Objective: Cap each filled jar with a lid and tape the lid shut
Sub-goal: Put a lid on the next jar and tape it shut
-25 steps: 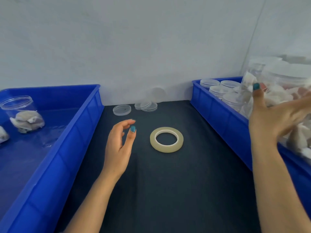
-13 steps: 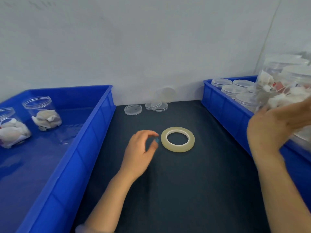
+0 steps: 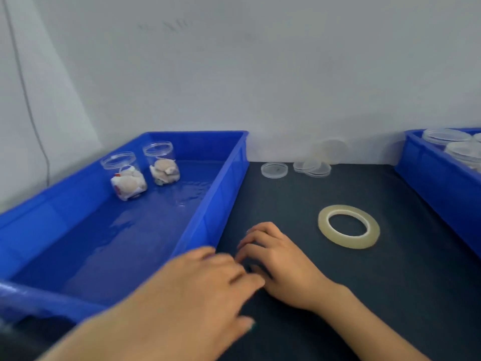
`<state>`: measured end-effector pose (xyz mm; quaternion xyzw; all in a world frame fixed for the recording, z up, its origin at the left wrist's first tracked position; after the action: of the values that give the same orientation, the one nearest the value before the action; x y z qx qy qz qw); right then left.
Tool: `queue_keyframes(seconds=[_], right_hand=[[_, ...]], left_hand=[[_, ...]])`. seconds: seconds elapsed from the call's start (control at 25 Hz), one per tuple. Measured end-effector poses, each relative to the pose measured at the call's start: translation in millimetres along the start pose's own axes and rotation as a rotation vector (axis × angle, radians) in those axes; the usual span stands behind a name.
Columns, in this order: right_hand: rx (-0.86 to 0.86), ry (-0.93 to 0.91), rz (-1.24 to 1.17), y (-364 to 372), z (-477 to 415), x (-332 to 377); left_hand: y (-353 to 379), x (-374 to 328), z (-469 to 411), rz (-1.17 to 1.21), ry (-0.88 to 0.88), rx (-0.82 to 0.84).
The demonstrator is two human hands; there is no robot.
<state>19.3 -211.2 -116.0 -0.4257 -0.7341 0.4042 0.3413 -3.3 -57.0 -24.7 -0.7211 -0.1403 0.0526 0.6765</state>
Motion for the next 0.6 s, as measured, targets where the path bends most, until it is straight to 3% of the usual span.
queue_keyframes(seconds=[0.04, 0.08, 0.28, 0.32, 0.4, 0.6], right_hand=[[-0.042, -0.009, -0.041, -2.5, -11.7, 7.7], [-0.088, 0.0, -0.086, -6.7, -23.1, 15.1], [-0.485, 0.148, -0.236, -42.3, -100.8, 53.7], [-0.435, 0.138, -0.228, -43.9, -123.9, 64.1], [-0.157, 0.09, -0.165, -31.4, -170.3, 84.9], [0.271, 0.032, 0.165, 18.7, -207.3, 97.6]], left_hand=[[-19.5, 20.3, 10.9, -0.036, 0.016, -0.162], [-31.5, 47.1, 16.1, -0.044, -0.029, -0.212], [7.3, 248.1, 18.7, -0.07, -0.746, 0.137], [19.7, 275.7, 20.9, -0.078, -0.841, 0.154], [38.7, 310.6, 24.3, -0.05, -0.949, 0.104], [65.5, 342.6, 21.6, 0.001, -1.019, -0.028]])
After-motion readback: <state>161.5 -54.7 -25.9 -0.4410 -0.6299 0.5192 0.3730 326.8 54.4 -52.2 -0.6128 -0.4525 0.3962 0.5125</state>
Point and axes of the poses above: each hand's wrist, its own z-axis away from the middle knuckle, its own y-axis out of the palm, x = y × z, the point moved 4 cm from there along -z, towards the middle knuckle, and after that the axes turned 9 degrees about z, right-handed, at the moved point
